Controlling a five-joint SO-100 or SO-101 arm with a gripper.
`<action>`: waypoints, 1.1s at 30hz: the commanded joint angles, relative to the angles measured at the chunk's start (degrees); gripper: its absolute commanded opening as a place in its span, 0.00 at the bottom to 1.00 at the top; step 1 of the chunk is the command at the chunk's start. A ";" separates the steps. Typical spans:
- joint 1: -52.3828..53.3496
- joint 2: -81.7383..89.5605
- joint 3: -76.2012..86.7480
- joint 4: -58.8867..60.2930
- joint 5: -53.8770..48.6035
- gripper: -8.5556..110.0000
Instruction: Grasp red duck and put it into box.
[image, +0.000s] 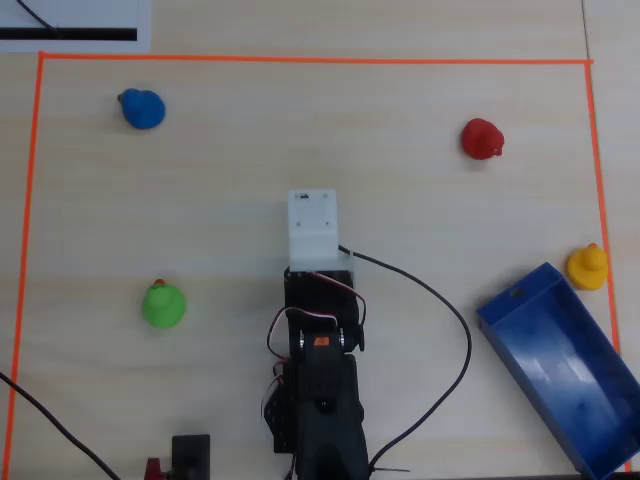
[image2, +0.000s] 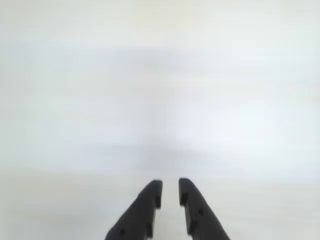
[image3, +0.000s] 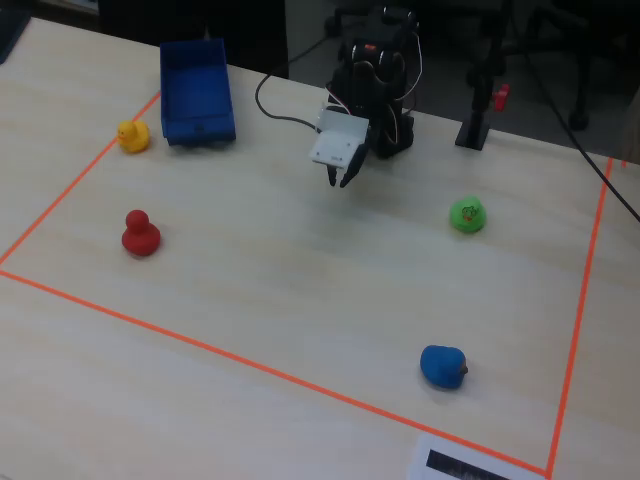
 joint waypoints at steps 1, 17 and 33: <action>3.52 -18.54 -21.71 -4.92 4.75 0.07; 28.48 -74.62 -58.80 -61.00 11.16 0.21; 37.35 -99.93 -57.74 -87.45 5.01 0.31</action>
